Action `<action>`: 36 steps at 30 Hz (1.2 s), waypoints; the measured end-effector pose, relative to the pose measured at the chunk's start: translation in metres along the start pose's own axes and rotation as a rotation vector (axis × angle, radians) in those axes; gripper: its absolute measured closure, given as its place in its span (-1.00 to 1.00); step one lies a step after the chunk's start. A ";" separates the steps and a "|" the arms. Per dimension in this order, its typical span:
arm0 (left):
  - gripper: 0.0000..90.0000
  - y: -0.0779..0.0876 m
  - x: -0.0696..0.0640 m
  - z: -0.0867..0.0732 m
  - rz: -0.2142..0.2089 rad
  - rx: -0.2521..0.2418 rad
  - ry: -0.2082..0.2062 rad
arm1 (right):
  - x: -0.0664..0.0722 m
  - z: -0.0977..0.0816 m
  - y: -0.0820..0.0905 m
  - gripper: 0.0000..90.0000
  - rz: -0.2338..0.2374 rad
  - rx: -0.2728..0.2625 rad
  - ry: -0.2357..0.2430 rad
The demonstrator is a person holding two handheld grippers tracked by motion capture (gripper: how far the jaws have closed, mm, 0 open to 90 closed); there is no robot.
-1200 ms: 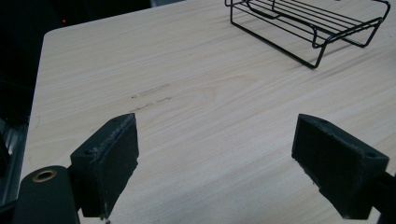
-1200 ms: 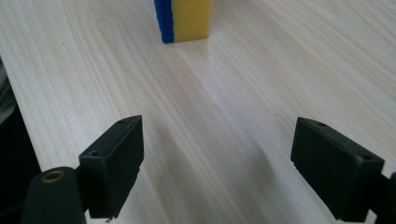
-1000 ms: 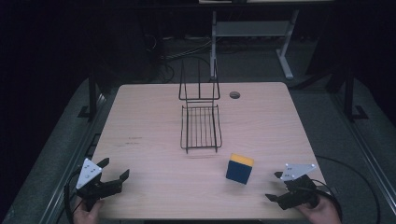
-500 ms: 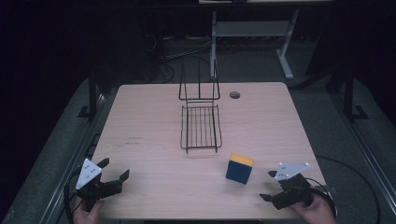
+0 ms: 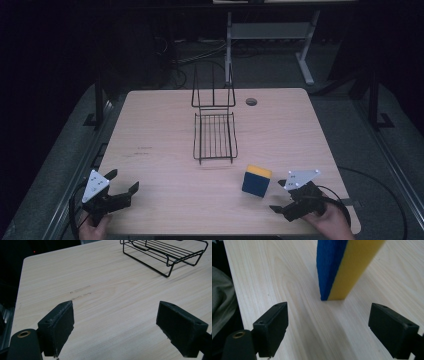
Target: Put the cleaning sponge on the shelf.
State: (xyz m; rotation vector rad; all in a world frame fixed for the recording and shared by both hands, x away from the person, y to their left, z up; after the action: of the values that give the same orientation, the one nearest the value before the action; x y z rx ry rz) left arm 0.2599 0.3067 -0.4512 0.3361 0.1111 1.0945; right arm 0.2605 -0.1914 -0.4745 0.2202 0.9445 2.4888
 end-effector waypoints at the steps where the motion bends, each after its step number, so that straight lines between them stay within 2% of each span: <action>1: -0.69 0.000 0.000 0.000 0.001 0.000 0.000 | 0.000 0.002 -0.001 -0.65 0.003 -0.002 0.004; 5: -0.69 0.000 0.001 0.000 0.001 0.001 0.000 | -0.001 0.008 -0.006 -0.65 0.004 0.003 0.019; 13: -0.69 0.000 0.000 0.000 0.000 -0.001 0.001 | -0.006 0.018 -0.011 -0.64 0.008 -0.002 0.007; 20: -0.69 0.000 0.000 0.000 0.001 -0.002 0.002 | -0.008 0.027 -0.015 -0.63 0.010 -0.001 0.023; 27: -0.69 0.000 0.000 0.000 -0.001 -0.001 0.001 | -0.009 0.033 -0.021 -0.62 0.016 0.008 0.019; 28: -0.69 0.000 0.000 0.000 -0.001 -0.001 0.002 | -0.010 0.034 -0.022 -0.50 0.021 0.006 0.021; 36: -0.69 -0.001 0.000 0.000 -0.002 -0.002 0.004 | -0.010 0.038 -0.026 -0.46 0.024 0.011 0.018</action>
State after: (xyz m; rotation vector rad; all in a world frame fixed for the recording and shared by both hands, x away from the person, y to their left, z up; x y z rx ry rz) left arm 0.2603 0.3063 -0.4514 0.3325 0.1137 1.0928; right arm 0.2904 -0.1567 -0.4627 0.2149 0.9683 2.5122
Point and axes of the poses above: each handheld gripper's, and its own axes: y roughly backward along the jaws, z roughly out of its top, x roughly to its left, the point moved 5 cm from there along -y, roughly forward along the jaws, and after that the axes turned 9 degrees about -x, right-handed, at the moved point
